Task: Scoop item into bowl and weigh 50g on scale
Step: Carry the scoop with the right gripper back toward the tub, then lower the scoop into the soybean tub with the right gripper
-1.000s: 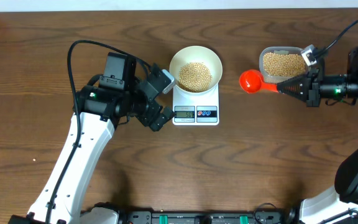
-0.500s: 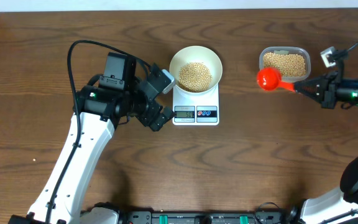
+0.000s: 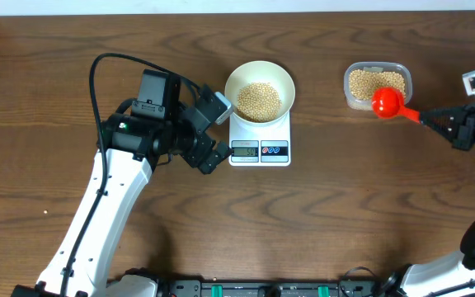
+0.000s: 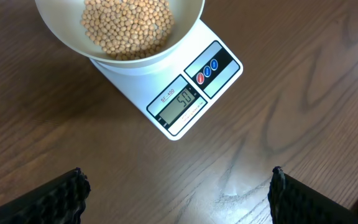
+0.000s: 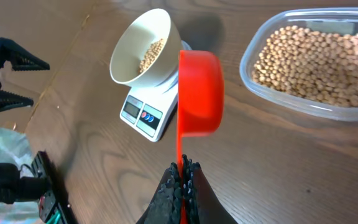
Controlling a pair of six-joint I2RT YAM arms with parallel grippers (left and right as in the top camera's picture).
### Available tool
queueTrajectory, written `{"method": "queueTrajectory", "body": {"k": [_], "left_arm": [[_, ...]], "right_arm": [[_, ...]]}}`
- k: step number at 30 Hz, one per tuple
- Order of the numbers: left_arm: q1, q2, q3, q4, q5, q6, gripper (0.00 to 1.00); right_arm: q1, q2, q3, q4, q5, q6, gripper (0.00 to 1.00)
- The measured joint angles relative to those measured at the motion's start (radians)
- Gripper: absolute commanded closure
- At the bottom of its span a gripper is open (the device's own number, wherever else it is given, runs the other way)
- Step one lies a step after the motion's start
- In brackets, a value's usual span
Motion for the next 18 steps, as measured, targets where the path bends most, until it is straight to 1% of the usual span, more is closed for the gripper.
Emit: {"method": "queueTrajectory", "body": {"k": [8, 18], "left_arm": [[0.000, 0.000, 0.000, 0.000, 0.000, 0.000, 0.06], [0.000, 0.000, 0.000, 0.000, 0.000, 0.000, 0.06]], "right_arm": [[-0.018, 0.000, 0.000, 0.031, 0.000, 0.003, 0.99], [-0.019, 0.000, 0.000, 0.188, 0.003, 0.118, 0.98]]}}
